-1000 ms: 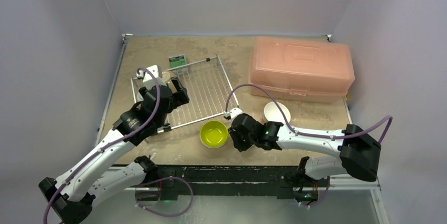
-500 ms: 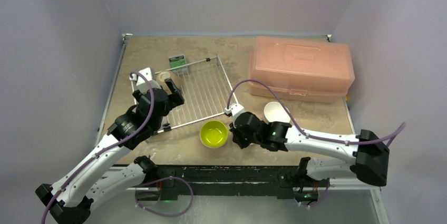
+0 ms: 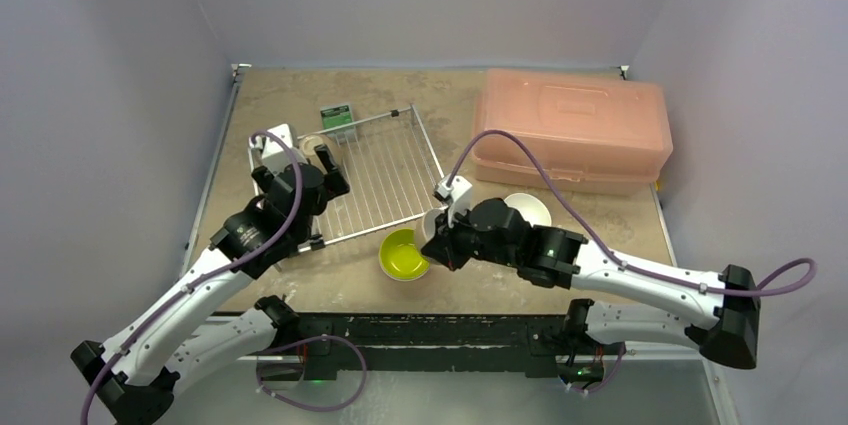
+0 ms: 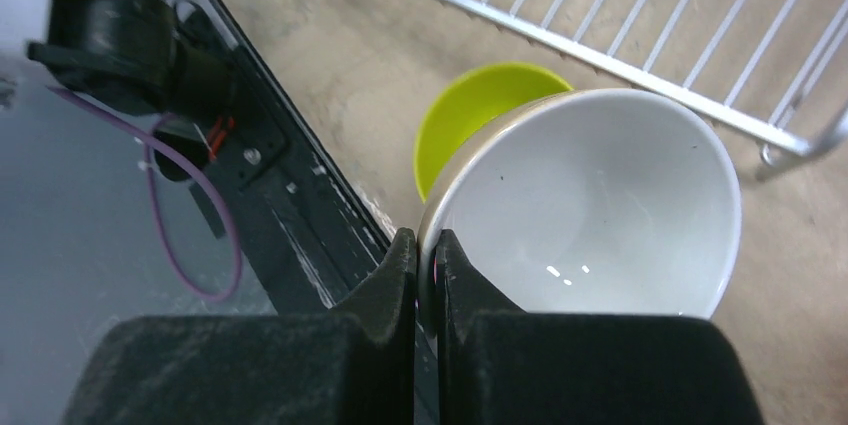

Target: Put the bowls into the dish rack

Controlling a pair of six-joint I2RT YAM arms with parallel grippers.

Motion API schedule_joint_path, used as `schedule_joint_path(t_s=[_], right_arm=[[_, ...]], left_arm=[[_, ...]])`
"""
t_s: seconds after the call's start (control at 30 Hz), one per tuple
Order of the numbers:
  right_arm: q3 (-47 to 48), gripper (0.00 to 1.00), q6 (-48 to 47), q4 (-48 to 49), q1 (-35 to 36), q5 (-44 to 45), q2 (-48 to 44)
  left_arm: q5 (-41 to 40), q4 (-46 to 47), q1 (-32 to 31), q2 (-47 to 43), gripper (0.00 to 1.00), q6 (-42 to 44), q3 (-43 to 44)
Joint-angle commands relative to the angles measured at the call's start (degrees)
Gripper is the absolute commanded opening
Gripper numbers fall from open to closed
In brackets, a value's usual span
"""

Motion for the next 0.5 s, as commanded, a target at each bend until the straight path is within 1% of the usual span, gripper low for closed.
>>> schedule_joint_path(t_s=[0.0,0.1,0.17,0.2,0.27,0.37,0.47], right_arm=[[8.33,0.0,-0.4,13.16,-1.58,-3.43,4.33],[11.94,0.0,0.48,18.83,-4.85,-8.32,9.84],[15.09,0.0,0.63,21.03,-7.41,-9.49,14.59],[17.89,0.0,0.81,21.63,-9.14,-10.03,18.69],[22.92,0.0,3.02,22.04,-12.59,-13.78,25.02],[28.75,0.0,4.54,25.78,-14.0,-19.44,32.23],[31.61,0.0,6.86,31.51,-14.0,-24.4,36.99]], left_arm=[[-3.31,2.63,0.09,-1.35,0.88,2.91,4.13],[-6.88,3.18,0.14,-3.57,0.88,3.81,4.55],[-10.09,3.66,0.1,-5.19,0.88,4.29,4.52],[-11.55,4.33,0.14,-5.96,0.88,4.96,4.35],[-13.2,5.66,0.11,-7.06,0.88,6.79,4.36],[-12.71,4.76,0.11,-7.8,0.88,7.75,6.12],[-10.72,5.1,0.1,-8.07,0.88,9.27,6.67]])
